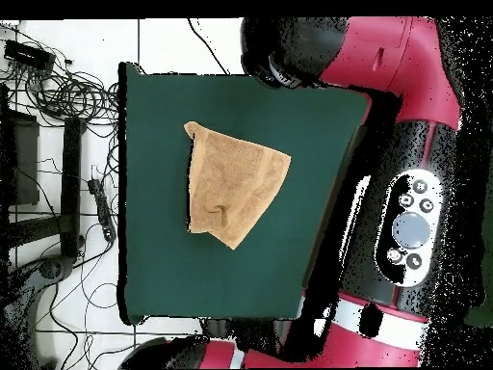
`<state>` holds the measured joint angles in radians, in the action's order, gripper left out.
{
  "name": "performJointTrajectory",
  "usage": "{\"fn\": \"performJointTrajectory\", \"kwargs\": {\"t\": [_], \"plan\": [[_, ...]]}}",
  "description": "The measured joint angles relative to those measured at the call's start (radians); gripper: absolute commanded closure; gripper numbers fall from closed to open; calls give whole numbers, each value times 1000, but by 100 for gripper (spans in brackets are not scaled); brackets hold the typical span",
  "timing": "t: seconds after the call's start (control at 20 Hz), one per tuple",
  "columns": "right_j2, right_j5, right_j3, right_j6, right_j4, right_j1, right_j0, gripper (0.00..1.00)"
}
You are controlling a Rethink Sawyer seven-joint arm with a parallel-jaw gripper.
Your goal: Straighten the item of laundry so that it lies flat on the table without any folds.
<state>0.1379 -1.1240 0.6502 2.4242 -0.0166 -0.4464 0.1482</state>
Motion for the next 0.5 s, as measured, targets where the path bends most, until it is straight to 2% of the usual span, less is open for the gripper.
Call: {"fn": "performJointTrajectory", "kwargs": {"t": [0.5], "plan": [[50, 0, 5, 68, 54, -2, -17, 0]]}}
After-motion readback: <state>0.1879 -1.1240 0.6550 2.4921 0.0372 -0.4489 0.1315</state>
